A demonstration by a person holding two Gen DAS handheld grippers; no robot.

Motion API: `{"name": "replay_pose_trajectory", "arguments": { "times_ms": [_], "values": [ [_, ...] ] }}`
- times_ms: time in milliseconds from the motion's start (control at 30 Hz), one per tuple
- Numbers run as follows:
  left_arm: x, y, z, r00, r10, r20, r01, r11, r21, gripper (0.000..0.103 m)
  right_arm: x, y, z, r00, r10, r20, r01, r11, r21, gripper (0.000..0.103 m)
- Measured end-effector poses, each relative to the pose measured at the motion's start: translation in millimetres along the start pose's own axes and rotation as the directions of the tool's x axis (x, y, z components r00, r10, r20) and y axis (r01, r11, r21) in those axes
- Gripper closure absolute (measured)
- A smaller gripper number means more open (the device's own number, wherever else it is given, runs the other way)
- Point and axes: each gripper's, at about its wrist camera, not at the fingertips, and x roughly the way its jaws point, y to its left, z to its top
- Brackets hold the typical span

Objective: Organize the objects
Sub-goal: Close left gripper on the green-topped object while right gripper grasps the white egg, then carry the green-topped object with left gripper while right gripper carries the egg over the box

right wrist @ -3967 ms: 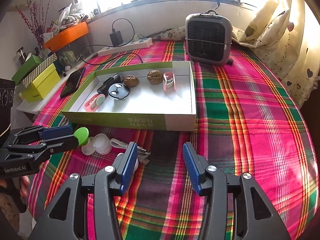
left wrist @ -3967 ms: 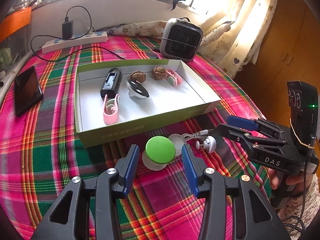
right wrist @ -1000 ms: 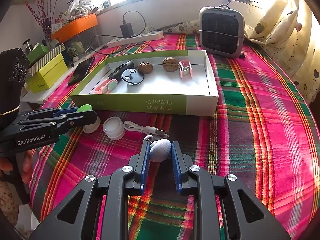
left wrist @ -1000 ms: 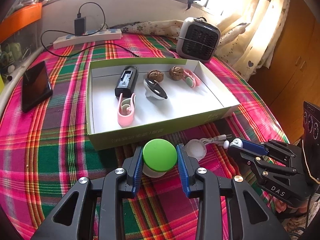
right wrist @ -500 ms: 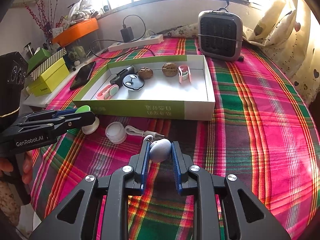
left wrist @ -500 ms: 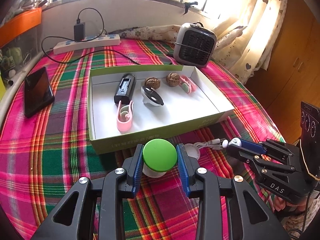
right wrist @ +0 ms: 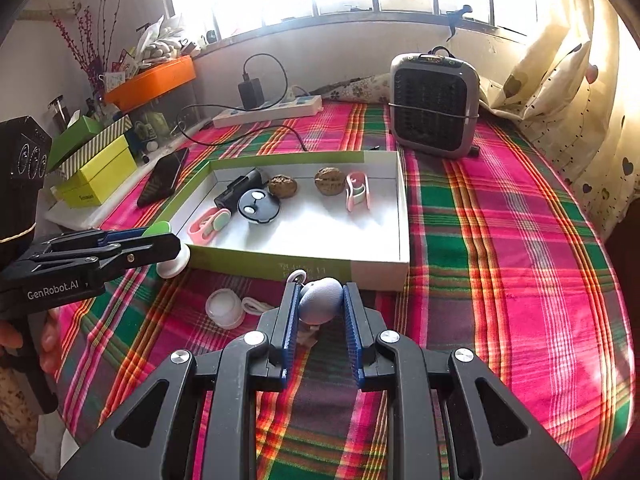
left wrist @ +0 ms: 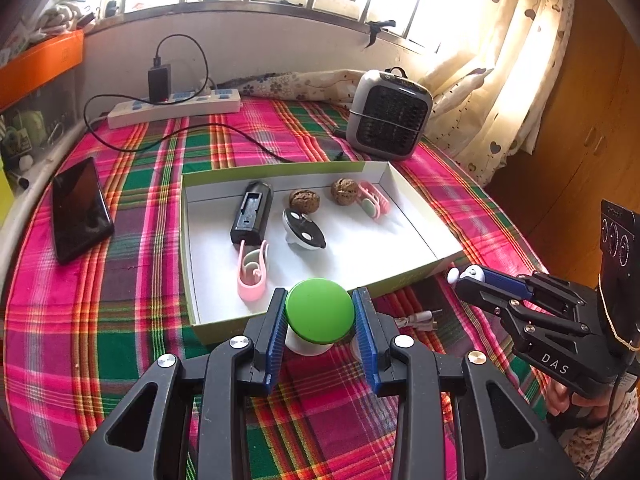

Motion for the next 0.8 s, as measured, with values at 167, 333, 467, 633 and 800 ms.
{"name": "replay_pose_trajectory", "arguments": {
  "times_ms": [167,333,467,633,800],
  "values": [
    [6,1,10,1.000,0.002,0.005,-0.002,1.000,-0.003,0.073,5,-1,18,1.000,-0.004,0.017,0.004,1.000,-0.017,0.080],
    [16,3,17,1.000,0.002,0.000,-0.002,1.000,-0.006,0.073,14,-2,35,1.000,-0.001,0.024,0.002,1.000,-0.030,0.080],
    [23,4,21,1.000,0.003,-0.007,-0.003,1.000,-0.011,0.073,24,-3,46,1.000,-0.001,0.016,0.001,0.999,-0.042,0.080],
    [31,6,27,1.000,0.001,-0.010,-0.001,1.000,-0.008,0.073,40,-5,58,1.000,0.004,-0.001,-0.004,0.998,-0.059,0.080],
    [42,8,29,1.000,0.006,-0.028,-0.007,1.000,-0.011,0.073,54,-8,65,1.000,0.004,-0.018,-0.005,0.998,-0.061,0.080]
  ]
}}
